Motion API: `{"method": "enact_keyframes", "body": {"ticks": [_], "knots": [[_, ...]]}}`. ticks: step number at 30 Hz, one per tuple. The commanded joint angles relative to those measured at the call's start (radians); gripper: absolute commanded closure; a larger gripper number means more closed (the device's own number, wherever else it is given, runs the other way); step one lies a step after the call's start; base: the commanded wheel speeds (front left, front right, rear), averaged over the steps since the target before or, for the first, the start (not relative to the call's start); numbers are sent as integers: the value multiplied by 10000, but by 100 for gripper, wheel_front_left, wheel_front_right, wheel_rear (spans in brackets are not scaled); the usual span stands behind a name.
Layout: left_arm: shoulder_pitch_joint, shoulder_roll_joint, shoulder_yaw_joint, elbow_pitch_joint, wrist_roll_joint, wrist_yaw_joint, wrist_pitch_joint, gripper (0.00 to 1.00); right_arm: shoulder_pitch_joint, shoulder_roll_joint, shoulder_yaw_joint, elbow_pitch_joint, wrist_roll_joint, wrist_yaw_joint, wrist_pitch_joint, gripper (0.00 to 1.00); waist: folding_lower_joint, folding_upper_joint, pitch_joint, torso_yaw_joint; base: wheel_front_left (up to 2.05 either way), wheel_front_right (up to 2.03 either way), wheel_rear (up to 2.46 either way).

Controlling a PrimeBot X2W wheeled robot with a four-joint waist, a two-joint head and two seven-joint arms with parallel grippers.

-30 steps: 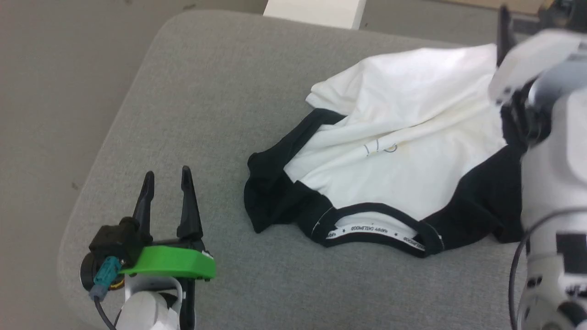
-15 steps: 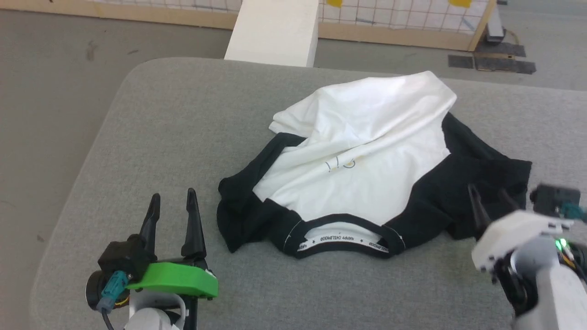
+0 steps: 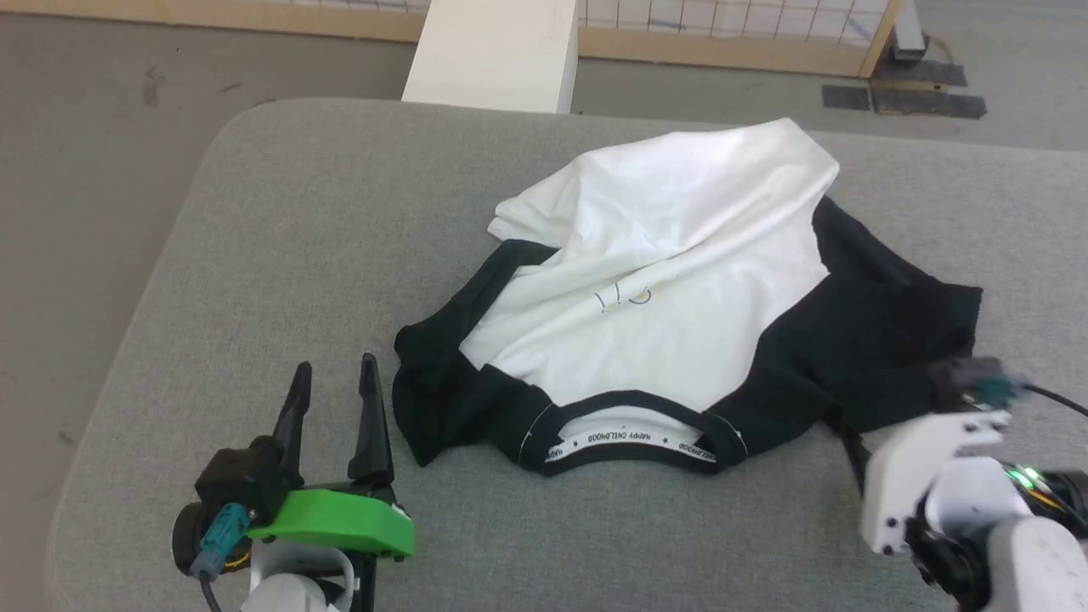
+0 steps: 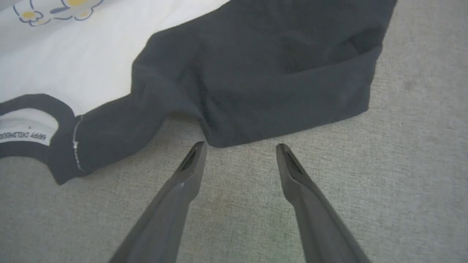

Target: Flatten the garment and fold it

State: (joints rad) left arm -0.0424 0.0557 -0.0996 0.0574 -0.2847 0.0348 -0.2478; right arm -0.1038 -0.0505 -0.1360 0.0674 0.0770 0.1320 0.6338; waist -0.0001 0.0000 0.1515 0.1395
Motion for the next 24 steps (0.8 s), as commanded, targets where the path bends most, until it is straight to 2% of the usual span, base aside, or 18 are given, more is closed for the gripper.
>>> {"method": "enact_keyframes", "body": {"ticks": [1, 13, 14, 15, 16, 21, 24], "knots": [[-127, 23, -42, 48, -75, -73, 15, 0, -271, 2, 186, -56, -247, -13, 225, 0, 1, 0, 187, 119, 0, 0, 0], [-477, 4, -171, 258, -231, -97, -61, 0, -1232, 3, 603, 932, -1444, -13, 989, 0, 1, 0, 890, 482, 0, 0, 0], [-503, 3, -171, 281, -241, -96, -67, 0, -1276, 3, 617, 1002, -1436, -13, 1025, 58, 1, 0, 911, 486, 0, 0, 0], [-520, 3, -169, 298, -247, -93, -72, 0, -1309, 2, 624, 1035, -1423, -13, 1027, 91, 1, 0, 923, 482, 0, 0, 0], [-529, 2, -165, 325, -262, -88, -76, 0, -1337, 2, 645, 1076, -1367, -13, 1035, 100, 1, 0, 917, 471, 0, 0, 0], [-432, 21, -226, 425, -364, -68, 195, 0, -1350, -11, 630, 1080, -987, -13, 1051, 100, 1, 0, 732, 328, 0, 0, 0], [-299, 51, -266, 380, -634, -28, 1142, 0, -1319, -11, 590, 887, -787, -13, 994, 100, 1, 0, 622, 231, 0, 0, 0]]}}
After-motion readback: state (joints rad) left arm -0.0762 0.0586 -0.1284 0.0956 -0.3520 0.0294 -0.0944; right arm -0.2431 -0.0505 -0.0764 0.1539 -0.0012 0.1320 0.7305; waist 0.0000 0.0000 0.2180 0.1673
